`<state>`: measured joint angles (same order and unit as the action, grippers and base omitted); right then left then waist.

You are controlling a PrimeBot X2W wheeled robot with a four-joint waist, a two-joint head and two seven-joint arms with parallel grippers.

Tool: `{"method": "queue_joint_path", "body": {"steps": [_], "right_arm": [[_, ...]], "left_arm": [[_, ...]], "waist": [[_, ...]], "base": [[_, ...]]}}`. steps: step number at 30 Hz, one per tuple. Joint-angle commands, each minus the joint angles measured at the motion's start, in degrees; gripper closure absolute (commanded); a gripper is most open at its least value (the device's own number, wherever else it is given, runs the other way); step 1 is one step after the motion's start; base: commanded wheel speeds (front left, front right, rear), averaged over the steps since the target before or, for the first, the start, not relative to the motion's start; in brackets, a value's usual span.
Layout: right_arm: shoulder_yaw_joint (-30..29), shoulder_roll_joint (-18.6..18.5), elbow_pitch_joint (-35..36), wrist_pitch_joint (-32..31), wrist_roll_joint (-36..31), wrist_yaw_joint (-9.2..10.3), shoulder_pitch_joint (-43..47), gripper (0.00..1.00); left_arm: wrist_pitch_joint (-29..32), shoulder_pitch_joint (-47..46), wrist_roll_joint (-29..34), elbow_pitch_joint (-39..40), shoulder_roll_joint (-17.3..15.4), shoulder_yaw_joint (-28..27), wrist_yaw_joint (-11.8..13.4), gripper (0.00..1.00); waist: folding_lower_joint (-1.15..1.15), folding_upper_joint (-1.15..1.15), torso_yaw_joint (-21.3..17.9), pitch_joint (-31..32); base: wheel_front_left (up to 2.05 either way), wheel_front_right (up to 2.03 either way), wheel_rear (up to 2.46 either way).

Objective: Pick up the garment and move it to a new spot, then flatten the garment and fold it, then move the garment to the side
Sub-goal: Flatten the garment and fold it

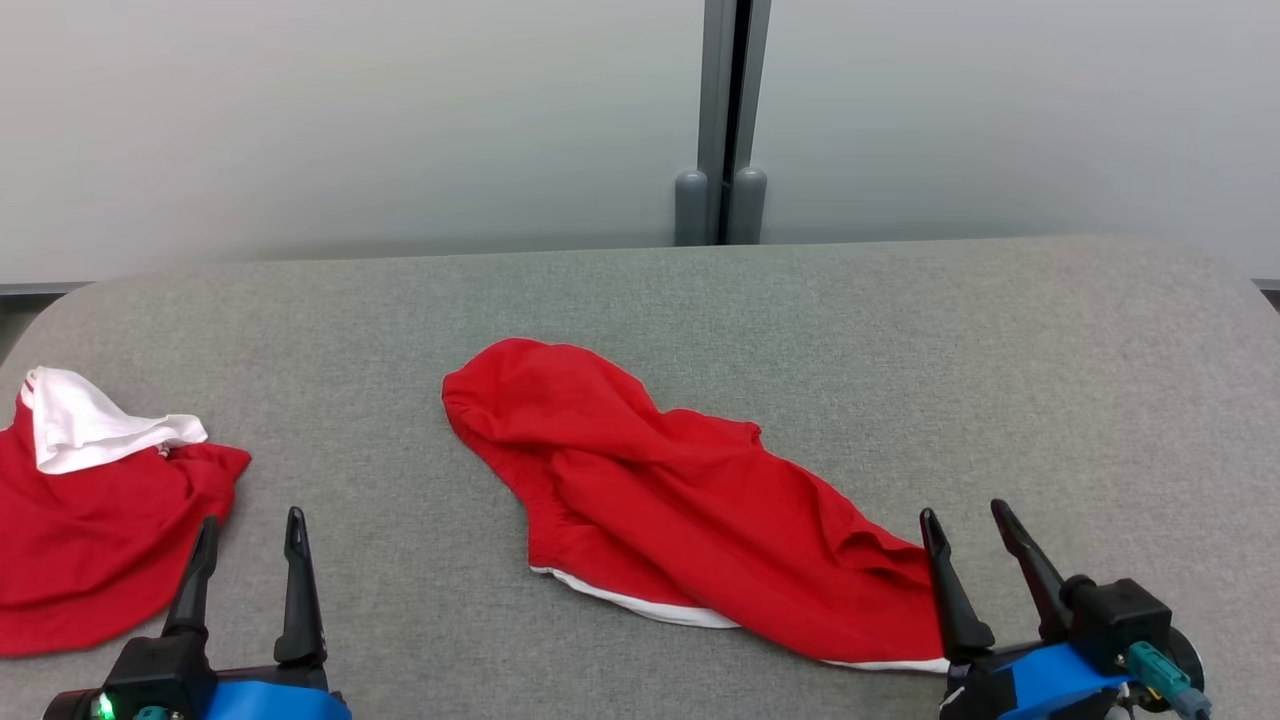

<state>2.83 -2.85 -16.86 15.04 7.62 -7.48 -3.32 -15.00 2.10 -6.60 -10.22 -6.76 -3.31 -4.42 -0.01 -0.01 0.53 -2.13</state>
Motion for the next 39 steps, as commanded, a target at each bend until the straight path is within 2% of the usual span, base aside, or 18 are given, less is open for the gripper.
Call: {"method": "queue_joint_path", "body": {"steps": [1,16,23,26,30,35,39], "right_arm": [[0.10,-0.09,-0.41,0.21,-0.21,-0.03,1.22,0.00],[1.21,-0.11,-2.05,0.21,-1.01,-0.03,1.73,0.00],[-0.41,-0.11,-4.38,0.21,-1.68,-0.03,1.17,0.00],[-1.33,-0.11,-5.81,0.21,-1.74,-0.03,1.06,0.00],[-2.12,-0.11,-7.15,0.21,-1.19,-0.03,1.32,0.00],[-1.57,-0.09,-8.40,0.21,0.50,-0.03,1.38,0.00],[-0.51,-0.10,-9.26,0.21,1.99,-0.02,0.58,0.00]], "left_arm": [[-0.26,0.79,0.66,-0.50,0.36,-0.73,-0.33,0.00],[-0.26,0.71,2.75,-2.90,1.27,-2.18,-1.63,0.00],[-0.26,-0.54,3.14,-4.66,1.24,0.32,-2.57,0.00],[-0.26,-1.16,2.56,-6.28,0.83,2.95,-2.89,0.00],[-0.26,-1.99,1.60,-8.89,0.23,9.07,-3.17,0.00],[-0.26,-5.19,-0.89,-12.98,-3.32,19.18,-3.04,0.00],[-0.26,-8.22,-3.41,-17.39,-5.68,24.46,-3.06,0.00]], "waist": [[0.01,0.01,0.11,0.27],[0.01,0.01,-0.27,0.45],[0.01,0.01,-0.80,-0.03],[0.01,0.01,-1.41,-0.35],[0.01,0.01,-2.47,-0.84],[0.01,0.01,-3.80,-2.27],[0.01,0.01,-5.03,-3.31]], "base": [[0.00,0.00,0.00],[0.00,0.00,0.00],[0.00,0.00,0.00],[0.00,0.00,0.00],[0.00,0.00,0.00],[0.00,0.00,0.00],[0.00,0.00,0.00]]}}
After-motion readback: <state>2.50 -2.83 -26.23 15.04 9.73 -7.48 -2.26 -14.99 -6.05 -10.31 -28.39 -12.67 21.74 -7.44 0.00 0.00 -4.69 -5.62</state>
